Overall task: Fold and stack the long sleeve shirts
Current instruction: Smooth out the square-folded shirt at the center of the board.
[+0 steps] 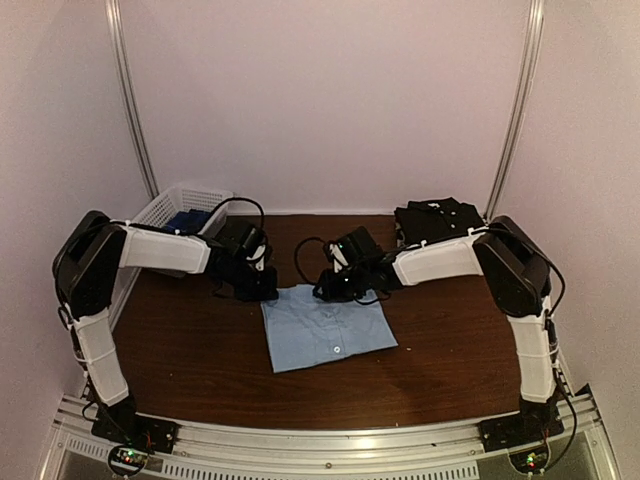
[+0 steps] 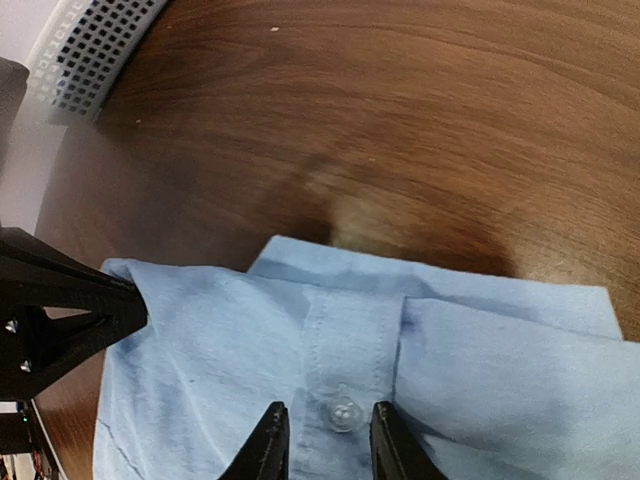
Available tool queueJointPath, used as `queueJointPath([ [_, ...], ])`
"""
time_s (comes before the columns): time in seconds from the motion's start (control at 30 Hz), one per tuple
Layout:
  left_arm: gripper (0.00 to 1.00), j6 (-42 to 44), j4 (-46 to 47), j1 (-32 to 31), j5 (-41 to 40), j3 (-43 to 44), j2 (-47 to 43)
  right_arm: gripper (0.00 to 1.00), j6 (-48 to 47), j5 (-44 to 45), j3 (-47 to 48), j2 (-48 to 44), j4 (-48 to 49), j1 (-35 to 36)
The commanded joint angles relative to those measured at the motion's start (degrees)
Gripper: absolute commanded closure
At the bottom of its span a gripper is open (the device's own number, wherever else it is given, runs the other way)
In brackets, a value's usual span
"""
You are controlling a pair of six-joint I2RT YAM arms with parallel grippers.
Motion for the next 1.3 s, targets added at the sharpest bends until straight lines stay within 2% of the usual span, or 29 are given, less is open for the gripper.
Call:
queueJointPath([
  [0.0,0.93,3.86,-1.98,1.98,-2.05,7.39,5.76,0.68,3.47,-0.1,1.42,2.06,-0.34,-2.39],
  [0.23,0.93,4.54,-3.15,2.63,-1.82,10.39,10.96,0.66,3.77,-0.65,-1.35,-0.8,0.61,-5.27],
  [0.47,0.94,4.28,-3.12,3.71,-1.99,8.95,11.25,0.66,6.2,-5.79,-8.38,-1.08,6.82,-12.23],
  [0.67,0.93,4.83,-3.88,4.17,-2.12,9.56,11.02,0.66,5.93,-6.59,-9.86,-0.99,6.65,-14.59],
  [0.87,0.93,5.62,-5.47,4.26,-2.21,11.48,8.06,0.64,4.63,-6.85,-10.34,-5.86,5.05,-14.99],
  [1.0,0.92,4.51,-4.62,4.18,-0.13,9.36,4.78,0.62,4.35,-6.9,-11.16,-8.89,5.12,-15.9],
  [1.27,0.89,2.07,-1.18,2.57,5.15,3.28,-3.82,0.63,4.95,-10.61,-13.09,-6.39,7.71,-19.59],
])
